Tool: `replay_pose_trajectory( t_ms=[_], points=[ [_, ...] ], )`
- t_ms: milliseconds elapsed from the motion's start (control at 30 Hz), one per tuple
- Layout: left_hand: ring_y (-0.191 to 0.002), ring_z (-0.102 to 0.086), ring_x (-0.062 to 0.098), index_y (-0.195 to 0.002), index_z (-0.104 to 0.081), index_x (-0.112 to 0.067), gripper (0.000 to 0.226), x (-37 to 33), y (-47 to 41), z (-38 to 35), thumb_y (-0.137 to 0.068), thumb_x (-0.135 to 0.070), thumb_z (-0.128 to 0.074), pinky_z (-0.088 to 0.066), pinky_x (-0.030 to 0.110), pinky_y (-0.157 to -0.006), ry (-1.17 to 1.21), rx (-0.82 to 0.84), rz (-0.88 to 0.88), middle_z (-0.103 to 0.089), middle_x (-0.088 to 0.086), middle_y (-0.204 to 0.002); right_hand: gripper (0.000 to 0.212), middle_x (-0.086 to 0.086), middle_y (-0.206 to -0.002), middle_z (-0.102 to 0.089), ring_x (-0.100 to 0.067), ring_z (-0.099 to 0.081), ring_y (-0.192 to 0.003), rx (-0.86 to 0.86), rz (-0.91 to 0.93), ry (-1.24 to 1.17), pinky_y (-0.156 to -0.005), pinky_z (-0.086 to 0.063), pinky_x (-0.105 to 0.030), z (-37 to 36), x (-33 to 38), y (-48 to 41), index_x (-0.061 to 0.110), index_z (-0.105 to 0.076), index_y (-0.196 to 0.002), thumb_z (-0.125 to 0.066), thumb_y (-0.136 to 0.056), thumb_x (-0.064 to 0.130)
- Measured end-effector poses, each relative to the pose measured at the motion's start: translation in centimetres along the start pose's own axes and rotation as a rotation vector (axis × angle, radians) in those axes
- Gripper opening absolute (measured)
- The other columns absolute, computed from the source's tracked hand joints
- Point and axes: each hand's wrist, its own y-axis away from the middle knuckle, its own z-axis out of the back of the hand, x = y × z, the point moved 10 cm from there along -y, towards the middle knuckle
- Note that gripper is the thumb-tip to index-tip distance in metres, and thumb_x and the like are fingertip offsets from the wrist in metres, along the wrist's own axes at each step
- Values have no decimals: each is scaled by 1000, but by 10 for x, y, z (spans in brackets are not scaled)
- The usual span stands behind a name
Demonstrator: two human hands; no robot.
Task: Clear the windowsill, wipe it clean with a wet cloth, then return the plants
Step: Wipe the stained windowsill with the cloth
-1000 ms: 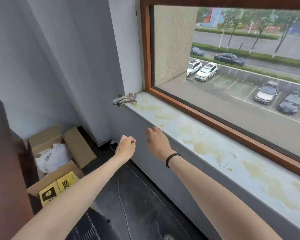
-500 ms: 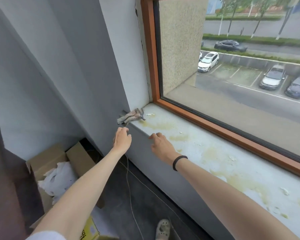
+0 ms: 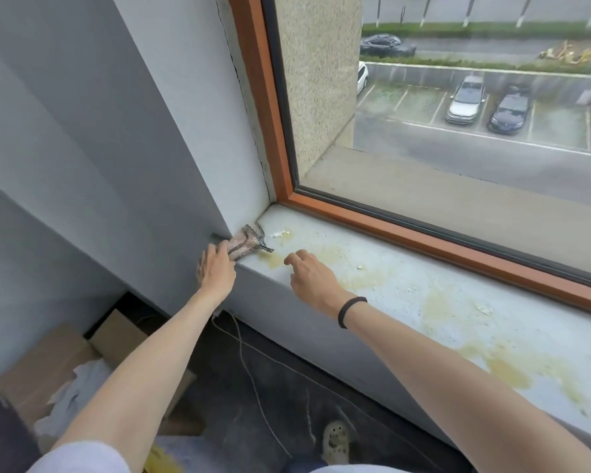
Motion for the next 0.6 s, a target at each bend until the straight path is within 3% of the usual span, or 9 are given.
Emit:
replay_pose_trajectory(
  t_ms=[133,233,333,500,600],
  points=[
    [-105,-44,33,-124,-50,-11,34,-2,3,13,-91,-2,-47,-39,41,-86,76,-137,15,-49,16,-112,39,-10,-132,-45,-28,-46,-116,-26,16,-65,-84,-46,-37,3,5,-8,9,-46,-131,-37,-94,4],
    [-102,-48,36,-119,-51,-9,27,1,11,26,-92,-9,-45,-41,43,-84,290,-194,123,-49,17,-111,35,-10,-129,-47,-26,-49,-113,-68,-1,-196,-85,-46,-35,13,8,-12,9,-48,-128,-37,-95,5],
    [-98,-51,31,-116,-51,-7,24,-14,28,42,-98,-16,-39,-38,36,-78,455,-240,126,-54,14,-113,31,-10,-124,-53,-24,-51,-112,-91,-50,-342,-88,-42,-29,22,5,-14,8,-53,-122,-39,-94,6],
    [-83,-51,25,-100,-54,-10,24,-65,52,46,-101,-26,-36,-36,33,-69,747,-124,82,-58,3,-85,35,-9,-131,-56,-22,-55,-115,-4,-100,-589,-91,-43,-26,36,3,-7,5,-56,-127,-42,-95,10],
    [-72,-53,12,-97,-55,-15,17,-103,67,52,-101,-24,-41,-42,18,-64,876,-33,9,-57,-2,-78,28,-7,-119,-63,-24,-58,-111,29,-161,-973,-86,-46,-32,43,-4,3,9,-61,-117,-46,-98,23]
  ],
)
